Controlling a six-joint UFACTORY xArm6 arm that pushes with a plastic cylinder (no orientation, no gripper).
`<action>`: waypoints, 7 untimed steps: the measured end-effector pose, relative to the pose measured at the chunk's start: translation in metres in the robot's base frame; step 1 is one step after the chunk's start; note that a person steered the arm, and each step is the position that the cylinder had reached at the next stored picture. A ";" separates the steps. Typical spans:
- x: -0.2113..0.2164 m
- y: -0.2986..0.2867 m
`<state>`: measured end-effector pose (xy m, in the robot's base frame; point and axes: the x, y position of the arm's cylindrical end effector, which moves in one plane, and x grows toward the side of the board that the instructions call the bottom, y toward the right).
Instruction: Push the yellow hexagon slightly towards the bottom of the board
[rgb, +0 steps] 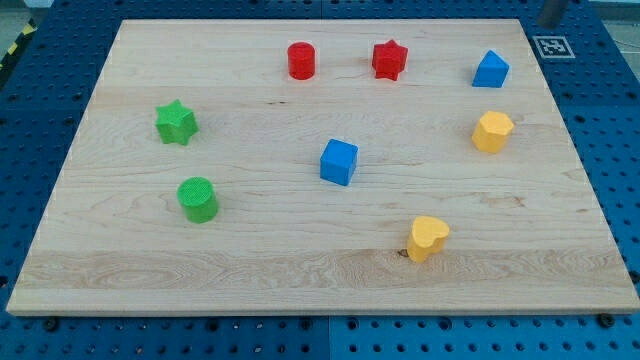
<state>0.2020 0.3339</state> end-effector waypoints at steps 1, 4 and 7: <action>0.000 0.000; 0.003 0.000; 0.039 0.000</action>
<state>0.2408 0.3338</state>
